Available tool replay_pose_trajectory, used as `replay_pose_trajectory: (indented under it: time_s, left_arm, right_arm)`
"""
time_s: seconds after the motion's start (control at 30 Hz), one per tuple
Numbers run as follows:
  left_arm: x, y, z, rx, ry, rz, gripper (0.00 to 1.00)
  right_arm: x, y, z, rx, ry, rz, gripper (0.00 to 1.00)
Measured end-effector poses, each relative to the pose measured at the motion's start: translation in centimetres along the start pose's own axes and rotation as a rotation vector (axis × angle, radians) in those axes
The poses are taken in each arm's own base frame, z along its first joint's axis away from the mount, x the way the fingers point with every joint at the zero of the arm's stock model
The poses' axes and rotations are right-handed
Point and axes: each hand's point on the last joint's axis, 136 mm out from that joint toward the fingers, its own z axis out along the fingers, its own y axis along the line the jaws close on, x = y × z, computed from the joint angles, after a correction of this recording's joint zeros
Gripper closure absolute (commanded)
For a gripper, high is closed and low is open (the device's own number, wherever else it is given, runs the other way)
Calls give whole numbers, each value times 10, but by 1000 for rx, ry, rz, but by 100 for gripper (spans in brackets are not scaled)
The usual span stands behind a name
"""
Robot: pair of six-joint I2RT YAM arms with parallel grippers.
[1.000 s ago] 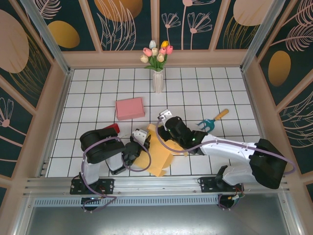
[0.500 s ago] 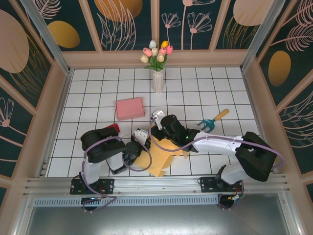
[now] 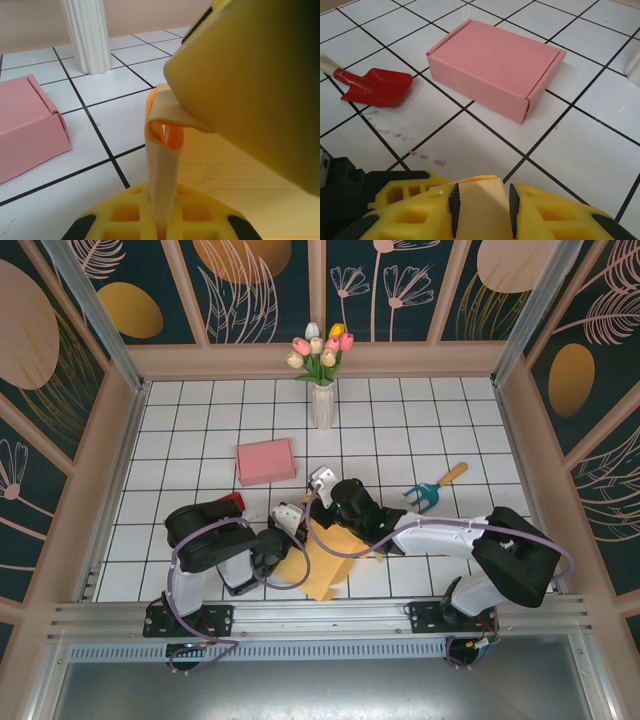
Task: Fold the paper box
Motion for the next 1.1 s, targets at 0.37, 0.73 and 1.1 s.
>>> replay_pose_trajectory:
  time_s: [0.37,0.73,1.1]
  left_arm:
    - [31,-4,-8,43,91,56,76]
    - [31,-10,-9,77,94,57,85]
    - [31,-10,-9,82,95,57,78]
  right_arm:
    - [5,-2,-20,-29,8,8,66]
    - [-6,-16,-31,-14,-11,71,66]
    - [-7,-14,-8,-10,36,73,67]
